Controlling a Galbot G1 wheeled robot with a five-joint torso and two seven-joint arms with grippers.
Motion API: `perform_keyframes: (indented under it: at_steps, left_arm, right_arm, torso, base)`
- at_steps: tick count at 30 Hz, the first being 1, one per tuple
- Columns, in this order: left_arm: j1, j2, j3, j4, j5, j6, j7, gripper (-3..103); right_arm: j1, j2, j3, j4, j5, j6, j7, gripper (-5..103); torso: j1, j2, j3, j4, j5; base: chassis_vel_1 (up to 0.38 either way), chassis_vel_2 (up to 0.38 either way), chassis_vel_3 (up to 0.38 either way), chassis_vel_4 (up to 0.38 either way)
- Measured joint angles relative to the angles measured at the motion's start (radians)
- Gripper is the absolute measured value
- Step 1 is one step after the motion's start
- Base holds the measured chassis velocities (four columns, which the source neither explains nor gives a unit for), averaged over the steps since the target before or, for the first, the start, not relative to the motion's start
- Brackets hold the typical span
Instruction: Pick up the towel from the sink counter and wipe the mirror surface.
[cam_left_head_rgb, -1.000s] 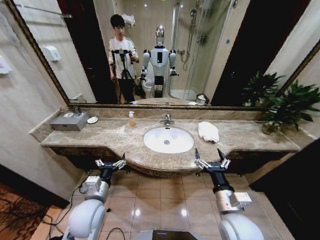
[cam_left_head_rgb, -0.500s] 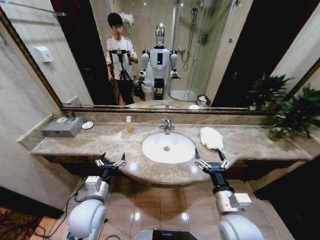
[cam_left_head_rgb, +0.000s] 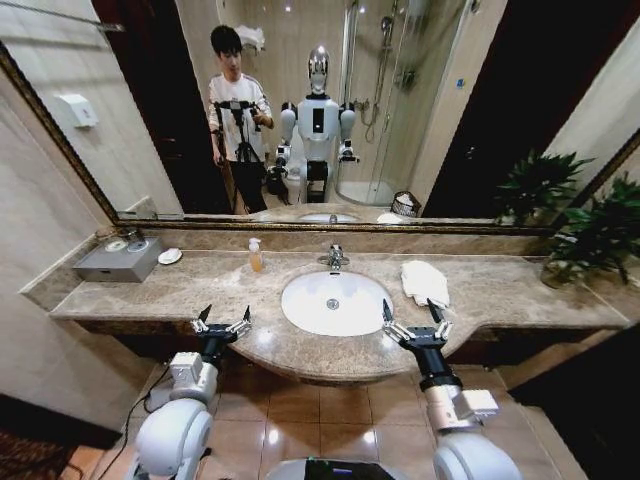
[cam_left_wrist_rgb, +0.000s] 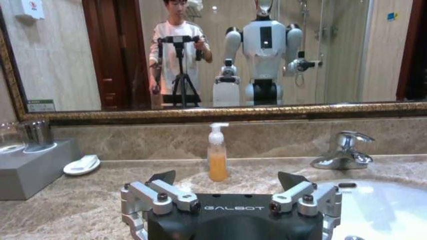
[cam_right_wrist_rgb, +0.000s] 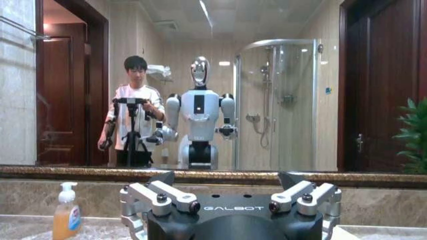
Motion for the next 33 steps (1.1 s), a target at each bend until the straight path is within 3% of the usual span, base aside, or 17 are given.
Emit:
perform_keyframes:
  at_steps: [20,24,27,28,31,33]
  left_arm:
    - [0.0,0.0,0.0,0.0,0.0,0.0,0.0,100]
    - [0.0,0.0,0.0,0.0,0.0,0.0,0.0,100]
    - [0.0,0.0,0.0,0.0,0.0,0.0,0.0,100]
    - [0.0,0.0,0.0,0.0,0.0,0.0,0.0,100]
    - [0.0,0.0,0.0,0.0,0.0,0.0,0.0,100]
    - [0.0,0.0,0.0,0.0,0.0,0.0,0.0,100]
  right_arm:
    - [-0.013,-0.004,-0.042,0.005,-0.053,0.026,0.041,100]
    - [0.054,-0.014,-0.017,-0.035,-0.033,-0.03,0.042,100]
    - [0.197,-0.03,0.045,-0.113,0.064,-0.161,0.004,100]
    - [0.197,-0.03,0.045,-0.113,0.064,-0.161,0.004,100]
    - [0.379,-0.134,0.046,-0.263,0.195,-0.27,0.03,100]
    - [0.443,-0.167,0.026,-0.308,0.233,-0.294,0.054,100]
  torso:
    - [0.001,0.0,0.0,-0.0002,0.0003]
    - [0.001,0.0,0.0,0.0003,0.0002]
    - [0.001,0.0,0.0,-0.0003,0.0002]
    - [0.001,0.0,0.0,-0.0003,0.0002]
    - [0.001,0.0,0.0,-0.0001,0.0003]
    - [0.001,0.0,0.0,0.0,0.0003]
  base:
    - [-0.126,-0.121,0.122,0.113]
    - [-0.028,-0.03,0.032,0.017]
    - [0.0,0.0,0.0,0.0]
    - [0.0,0.0,0.0,0.0]
    - [0.0,0.0,0.0,0.0]
    - [0.0,0.0,0.0,0.0]
